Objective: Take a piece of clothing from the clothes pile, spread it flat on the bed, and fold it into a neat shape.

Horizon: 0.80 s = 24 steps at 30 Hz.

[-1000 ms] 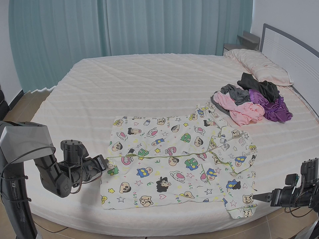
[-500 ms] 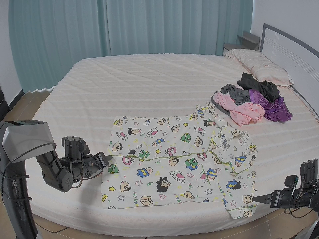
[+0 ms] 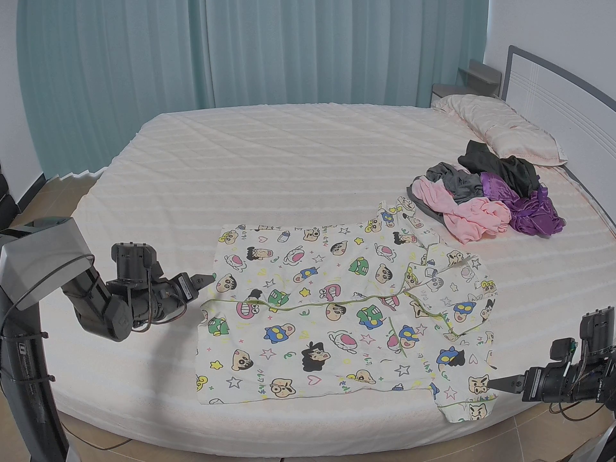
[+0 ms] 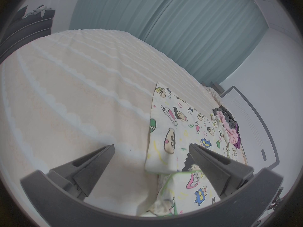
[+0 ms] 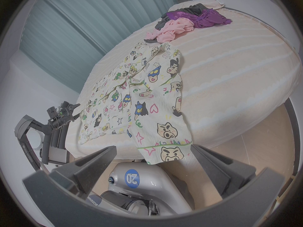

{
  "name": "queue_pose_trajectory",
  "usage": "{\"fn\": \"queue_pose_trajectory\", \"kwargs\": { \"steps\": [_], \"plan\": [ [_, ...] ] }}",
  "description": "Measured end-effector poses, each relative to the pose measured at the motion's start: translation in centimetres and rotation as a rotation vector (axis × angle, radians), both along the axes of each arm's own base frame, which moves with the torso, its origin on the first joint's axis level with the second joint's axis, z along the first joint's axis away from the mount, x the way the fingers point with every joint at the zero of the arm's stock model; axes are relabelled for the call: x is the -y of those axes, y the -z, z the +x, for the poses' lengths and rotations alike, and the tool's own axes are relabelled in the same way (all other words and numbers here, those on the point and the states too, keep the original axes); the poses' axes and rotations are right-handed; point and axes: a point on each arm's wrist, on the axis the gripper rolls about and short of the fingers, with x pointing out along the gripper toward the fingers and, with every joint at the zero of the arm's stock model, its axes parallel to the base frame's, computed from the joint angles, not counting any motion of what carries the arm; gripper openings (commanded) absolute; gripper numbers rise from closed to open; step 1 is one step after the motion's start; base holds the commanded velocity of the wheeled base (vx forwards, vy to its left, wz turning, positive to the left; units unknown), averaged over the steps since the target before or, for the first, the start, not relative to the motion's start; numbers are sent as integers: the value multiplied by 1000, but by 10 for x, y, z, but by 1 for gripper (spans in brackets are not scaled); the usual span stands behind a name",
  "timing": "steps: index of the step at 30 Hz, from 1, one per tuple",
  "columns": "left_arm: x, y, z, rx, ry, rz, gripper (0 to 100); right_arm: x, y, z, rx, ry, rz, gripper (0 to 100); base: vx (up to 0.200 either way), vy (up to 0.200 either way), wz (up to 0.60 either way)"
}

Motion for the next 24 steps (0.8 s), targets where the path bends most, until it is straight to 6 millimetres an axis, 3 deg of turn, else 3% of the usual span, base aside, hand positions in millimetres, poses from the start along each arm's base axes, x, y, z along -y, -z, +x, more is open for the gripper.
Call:
{"fn": "queue_pose_trajectory", "kwargs": {
  "steps": [10, 24],
  "plan": [
    [7, -33, 45, -13, 68, -55, 100, 0, 1, 0, -6, 1, 1, 100, 0, 0, 0],
    [18, -8, 83, 7, 80, -53, 100, -5, 1, 0, -13, -31, 2, 100, 0, 0, 0]
  ]
}}
